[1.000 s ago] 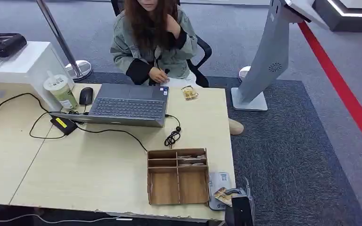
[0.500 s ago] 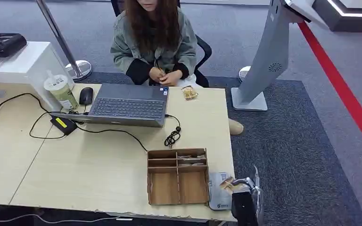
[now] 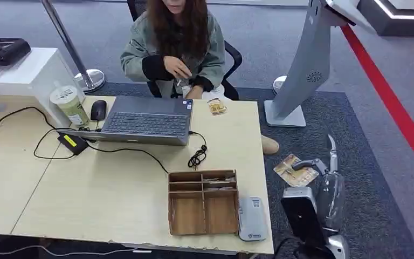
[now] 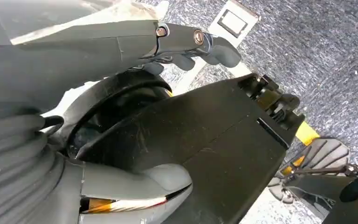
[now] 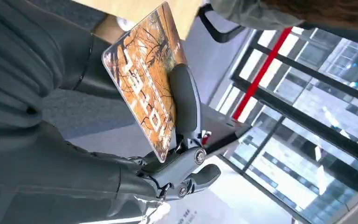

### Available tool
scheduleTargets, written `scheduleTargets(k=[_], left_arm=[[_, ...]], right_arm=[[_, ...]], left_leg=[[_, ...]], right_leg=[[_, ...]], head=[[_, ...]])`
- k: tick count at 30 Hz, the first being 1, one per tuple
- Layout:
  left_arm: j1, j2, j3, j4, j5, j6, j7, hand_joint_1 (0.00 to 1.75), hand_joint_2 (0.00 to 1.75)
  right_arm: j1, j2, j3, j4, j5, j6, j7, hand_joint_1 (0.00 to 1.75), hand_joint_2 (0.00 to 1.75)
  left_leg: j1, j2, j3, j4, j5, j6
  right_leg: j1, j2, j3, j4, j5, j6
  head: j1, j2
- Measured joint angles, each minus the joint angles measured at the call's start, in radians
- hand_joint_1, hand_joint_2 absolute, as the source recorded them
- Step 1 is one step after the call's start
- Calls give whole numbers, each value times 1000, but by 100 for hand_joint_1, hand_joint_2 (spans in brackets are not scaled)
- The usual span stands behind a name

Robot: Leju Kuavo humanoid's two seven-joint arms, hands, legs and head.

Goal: Pass the card to the sensor for recognition and then transmit it.

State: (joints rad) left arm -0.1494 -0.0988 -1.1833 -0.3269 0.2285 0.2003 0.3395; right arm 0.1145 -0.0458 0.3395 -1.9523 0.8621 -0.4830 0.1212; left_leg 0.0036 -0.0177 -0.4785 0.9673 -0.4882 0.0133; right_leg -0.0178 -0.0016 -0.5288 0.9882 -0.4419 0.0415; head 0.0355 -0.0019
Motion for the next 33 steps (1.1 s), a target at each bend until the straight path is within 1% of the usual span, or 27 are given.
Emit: scheduleTargets(k=[2,4,6,7,9,12,17,21,31,33], left_arm=[[-3,3,-1,0,-11,-9,0,0,175],[-5,8,-3,0,-23,-24,-4,0,175],[-7,11,-7,0,-37,-35,-10,0,175],[-8,14,-8,0,-44,-39,-13,0,175],[-9,18,-10,0,-54,-46,-23,0,175],[-10,22,-12,0,-69,-55,-33,0,175],[-13,25,-25,0,-82,-62,-43,0,175],[-14,26,-29,0,-88,-67,-48,0,175],[-15,32,-39,0,-97,-71,-58,0,175],[-16,32,-40,0,-97,-71,-58,0,175]], right_arm=[[-47,-13,2,-26,-7,48,69,175,175],[-112,-24,5,-38,10,110,164,175,175],[-177,-37,8,-35,45,158,248,175,175],[-210,-42,8,-30,58,171,274,175,175],[-266,-47,8,-10,71,189,303,175,175],[-322,-53,8,44,57,185,322,175,175],[-377,-58,8,131,35,173,325,175,175],[-410,-55,13,200,29,169,319,175,175],[-466,-26,61,347,11,148,301,175,175],[-467,-23,66,354,11,148,300,175,175]], left_leg=[[0,0,0,0,0,0],[0,1,1,0,1,-1],[0,0,0,0,2,0],[0,0,0,0,3,0],[0,0,0,0,3,0],[0,0,0,0,3,0],[0,0,-1,0,3,0],[0,0,-2,0,3,0],[0,-1,-2,0,3,0],[0,-2,-2,0,3,0]], right_leg=[[0,1,0,0,0,-1],[0,1,0,0,1,0],[0,1,0,0,2,0],[0,0,0,0,2,0],[0,0,0,0,3,0],[0,0,-1,0,3,0],[0,0,-1,0,3,0],[0,0,-1,0,3,0],[0,0,-2,0,3,0],[0,-1,-2,0,3,0]], head=[[0,0],[0,0],[0,0],[0,0],[0,0],[0,0],[0,0],[0,0],[0,0],[0,0]])
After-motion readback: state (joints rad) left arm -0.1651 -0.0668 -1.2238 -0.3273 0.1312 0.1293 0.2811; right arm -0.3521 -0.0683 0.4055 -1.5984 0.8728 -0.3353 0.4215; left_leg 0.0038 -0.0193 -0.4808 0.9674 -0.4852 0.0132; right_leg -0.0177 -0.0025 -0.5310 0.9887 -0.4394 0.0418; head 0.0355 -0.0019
